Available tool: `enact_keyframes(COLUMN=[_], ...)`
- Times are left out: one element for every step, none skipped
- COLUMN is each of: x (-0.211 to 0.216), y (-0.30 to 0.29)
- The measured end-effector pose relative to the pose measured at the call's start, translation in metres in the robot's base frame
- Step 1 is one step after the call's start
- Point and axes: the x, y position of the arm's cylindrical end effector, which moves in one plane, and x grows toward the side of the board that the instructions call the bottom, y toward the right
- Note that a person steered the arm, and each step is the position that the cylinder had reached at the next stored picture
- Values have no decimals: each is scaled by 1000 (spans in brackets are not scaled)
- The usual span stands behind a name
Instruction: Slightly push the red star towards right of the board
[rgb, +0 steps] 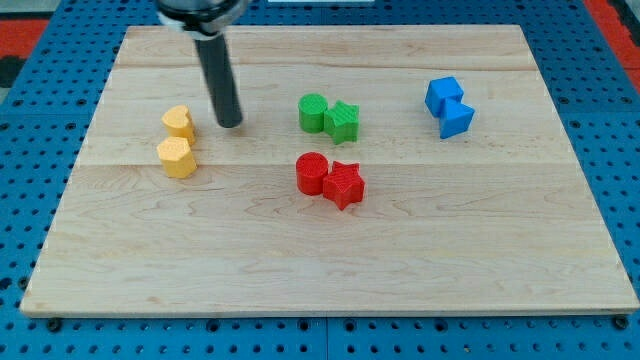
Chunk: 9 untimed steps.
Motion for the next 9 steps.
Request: enact_keyframes(x=[19, 48, 82, 94, 68, 45, 30, 31, 44], y=[3, 9, 10, -12, -48, -58, -22, 27, 68])
